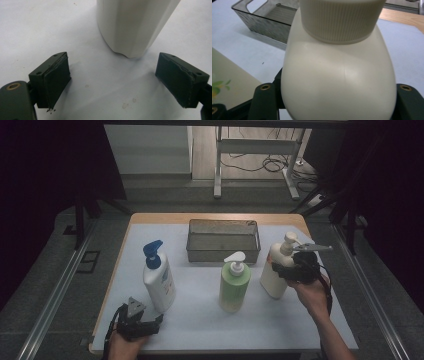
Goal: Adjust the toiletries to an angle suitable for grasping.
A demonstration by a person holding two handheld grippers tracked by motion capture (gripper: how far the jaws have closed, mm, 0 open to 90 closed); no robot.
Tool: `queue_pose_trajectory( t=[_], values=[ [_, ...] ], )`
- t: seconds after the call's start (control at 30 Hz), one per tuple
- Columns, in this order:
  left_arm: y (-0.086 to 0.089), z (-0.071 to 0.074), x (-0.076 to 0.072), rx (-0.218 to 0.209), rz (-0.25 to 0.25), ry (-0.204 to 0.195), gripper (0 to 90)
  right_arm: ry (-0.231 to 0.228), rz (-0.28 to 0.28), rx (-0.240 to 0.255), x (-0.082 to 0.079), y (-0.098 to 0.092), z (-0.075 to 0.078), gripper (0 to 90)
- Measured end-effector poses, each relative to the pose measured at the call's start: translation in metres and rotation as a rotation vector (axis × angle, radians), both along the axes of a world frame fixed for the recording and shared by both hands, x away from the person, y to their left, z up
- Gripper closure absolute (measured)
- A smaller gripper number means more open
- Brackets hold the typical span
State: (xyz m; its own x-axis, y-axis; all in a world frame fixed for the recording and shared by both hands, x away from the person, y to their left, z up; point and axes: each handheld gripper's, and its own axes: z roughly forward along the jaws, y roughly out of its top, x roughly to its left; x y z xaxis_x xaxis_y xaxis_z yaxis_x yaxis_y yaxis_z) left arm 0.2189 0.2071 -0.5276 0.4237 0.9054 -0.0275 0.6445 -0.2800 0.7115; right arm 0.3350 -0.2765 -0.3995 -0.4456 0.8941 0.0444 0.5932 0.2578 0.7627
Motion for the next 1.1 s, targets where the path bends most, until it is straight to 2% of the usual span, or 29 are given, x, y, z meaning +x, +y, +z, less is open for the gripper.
queue_pose_trajectory(
  t=[0.33, 0.4, 0.47, 0.57, 0.77, 1.0, 1.1],
  values=[
    [0.000, 0.000, 0.000, 0.003, -0.003, -0.002, 12.0, -0.016, 0.023, 0.000, -0.004, 0.002, 0.019, 36.6],
    [0.000, 0.000, 0.000, 0.003, -0.003, -0.002, 12.0, -0.020, 0.035, 0.003, -0.005, 0.003, 0.029, 36.6],
    [0.000, 0.000, 0.000, -0.003, 0.001, -0.002, 12.0, -0.026, 0.038, 0.003, -0.005, 0.003, 0.031, 36.6],
    [0.000, 0.000, 0.000, 0.001, 0.000, -0.003, 12.0, -0.037, 0.052, 0.011, -0.007, 0.005, 0.043, 36.6],
    [0.000, 0.000, 0.000, 0.001, 0.000, -0.003, 12.0, -0.047, 0.071, 0.022, -0.007, 0.010, 0.058, 36.6],
    [0.000, 0.000, 0.000, 0.000, 0.000, -0.003, 12.0, -0.079, 0.092, 0.020, 0.000, 0.021, 0.078, 36.6],
    [0.000, 0.000, 0.000, 0.001, 0.000, -0.003, 12.0, -0.087, 0.098, 0.022, 0.003, 0.023, 0.081, 36.6]
  ],
)
